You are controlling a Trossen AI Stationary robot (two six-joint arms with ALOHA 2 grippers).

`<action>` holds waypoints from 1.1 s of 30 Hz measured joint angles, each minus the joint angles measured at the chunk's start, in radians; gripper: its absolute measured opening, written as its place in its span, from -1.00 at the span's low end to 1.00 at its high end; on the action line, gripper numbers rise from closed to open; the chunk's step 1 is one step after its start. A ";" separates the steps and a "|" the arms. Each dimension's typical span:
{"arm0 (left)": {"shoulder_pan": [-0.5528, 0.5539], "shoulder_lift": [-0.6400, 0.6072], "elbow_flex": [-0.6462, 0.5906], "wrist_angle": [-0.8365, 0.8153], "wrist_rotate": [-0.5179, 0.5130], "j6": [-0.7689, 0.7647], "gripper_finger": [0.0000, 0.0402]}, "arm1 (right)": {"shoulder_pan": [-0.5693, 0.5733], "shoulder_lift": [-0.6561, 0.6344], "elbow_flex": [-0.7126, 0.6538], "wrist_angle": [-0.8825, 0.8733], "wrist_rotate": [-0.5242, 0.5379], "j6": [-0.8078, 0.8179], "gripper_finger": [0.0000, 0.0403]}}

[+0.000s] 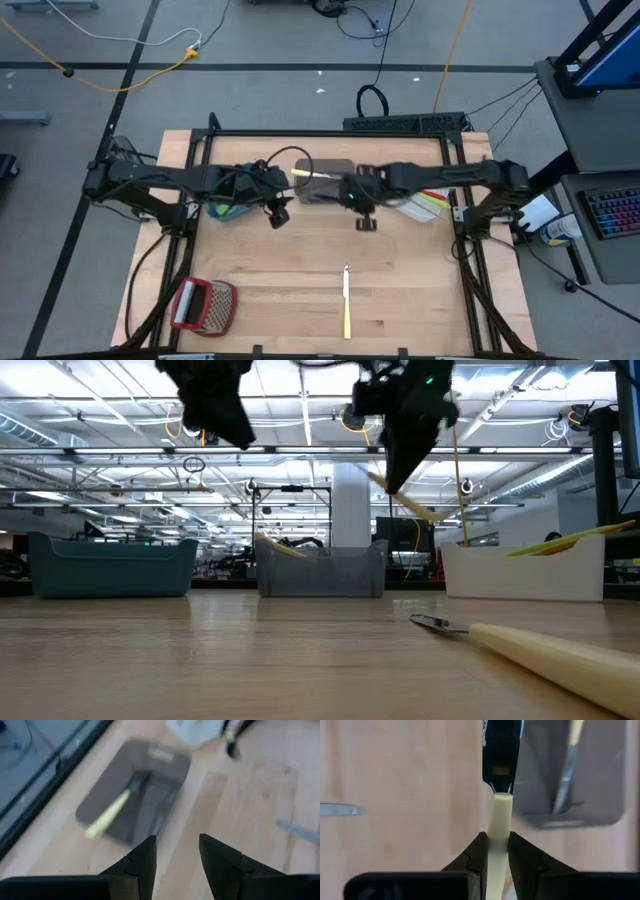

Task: Pick & Place Kitchen Items
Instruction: Put the right yellow table knife into the black bin

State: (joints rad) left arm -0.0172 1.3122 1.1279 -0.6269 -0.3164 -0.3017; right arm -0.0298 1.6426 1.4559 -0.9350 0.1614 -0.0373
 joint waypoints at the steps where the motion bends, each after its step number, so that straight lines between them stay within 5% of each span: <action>1: 0.005 -0.009 -0.007 -0.018 0.001 -0.009 -0.24 | -0.024 0.023 0.021 -0.004 0.001 -0.043 -0.77; 13: 0.014 -0.037 -0.023 -0.009 -0.006 -0.008 -0.24 | -0.187 0.204 0.092 0.029 0.073 -0.323 -0.76; 33: 0.015 -0.033 -0.023 -0.013 -0.008 -0.016 -0.24 | -0.132 0.268 0.090 0.212 0.357 -0.589 -0.76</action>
State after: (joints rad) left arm -0.0021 1.2789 1.1049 -0.6399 -0.3241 -0.3176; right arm -0.1617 1.9108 1.5463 -0.7227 0.5182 -0.6262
